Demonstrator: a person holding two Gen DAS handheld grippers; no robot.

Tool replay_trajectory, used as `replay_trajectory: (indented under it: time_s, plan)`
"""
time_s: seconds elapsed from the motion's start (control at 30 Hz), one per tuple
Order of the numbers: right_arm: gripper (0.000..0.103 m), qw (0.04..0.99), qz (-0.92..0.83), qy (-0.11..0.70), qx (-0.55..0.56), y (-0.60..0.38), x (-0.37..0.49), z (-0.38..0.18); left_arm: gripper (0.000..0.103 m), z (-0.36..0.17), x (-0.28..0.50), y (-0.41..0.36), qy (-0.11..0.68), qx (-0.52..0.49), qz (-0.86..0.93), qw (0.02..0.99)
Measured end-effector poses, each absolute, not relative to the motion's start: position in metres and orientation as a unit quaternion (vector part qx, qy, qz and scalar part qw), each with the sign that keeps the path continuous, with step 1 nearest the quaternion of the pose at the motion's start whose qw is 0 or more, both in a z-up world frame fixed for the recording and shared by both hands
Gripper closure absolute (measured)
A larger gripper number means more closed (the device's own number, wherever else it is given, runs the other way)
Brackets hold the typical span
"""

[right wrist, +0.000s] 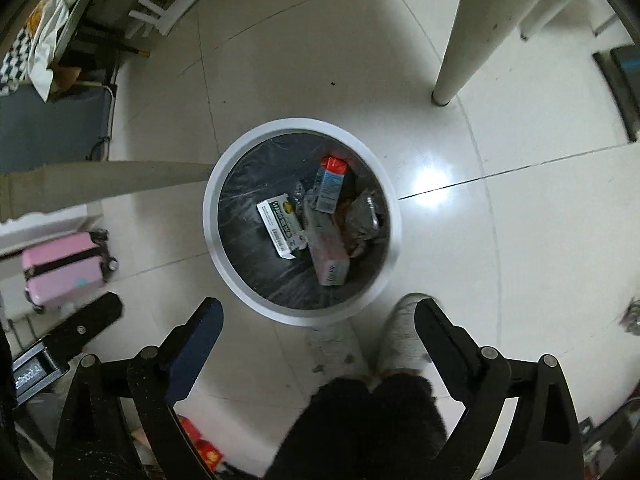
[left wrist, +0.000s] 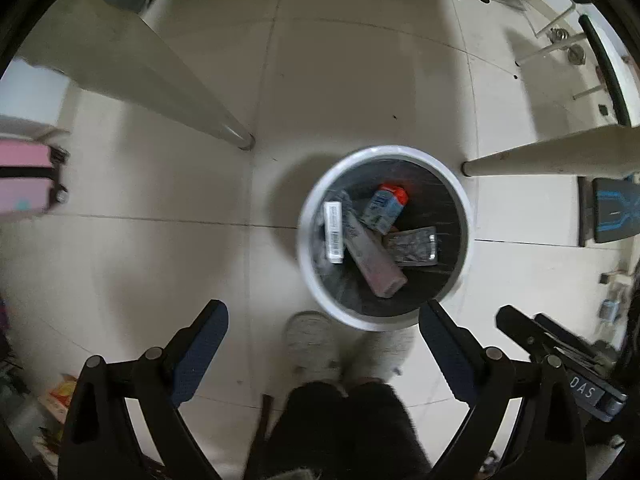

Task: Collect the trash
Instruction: 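Carry both items over the bin and open both tools to drop them, then move both tools back over the table toward the remaining items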

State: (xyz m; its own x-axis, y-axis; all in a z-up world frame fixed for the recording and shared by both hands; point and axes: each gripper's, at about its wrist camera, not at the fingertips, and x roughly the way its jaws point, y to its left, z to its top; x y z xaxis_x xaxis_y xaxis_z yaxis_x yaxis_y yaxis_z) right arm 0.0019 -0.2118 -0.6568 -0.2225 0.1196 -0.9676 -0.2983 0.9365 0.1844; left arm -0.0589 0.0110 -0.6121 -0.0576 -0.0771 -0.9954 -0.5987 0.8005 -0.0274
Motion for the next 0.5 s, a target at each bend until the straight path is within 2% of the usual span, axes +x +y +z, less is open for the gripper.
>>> replay_trajectory:
  time_s: [0.2,0.5]
  plan:
    - [0.004,0.635,0.164,0.749,-0.097,-0.21,-0.006,-0.62,0.006,-0.58,-0.065,0.005,0.696,-0.192,0.218,0.657]
    - [0.003,0.651,0.16,0.732,-0.122,-0.219,-0.025,-0.543,0.006,-0.53,-0.077,-0.018,0.696,-0.175,0.206,0.665]
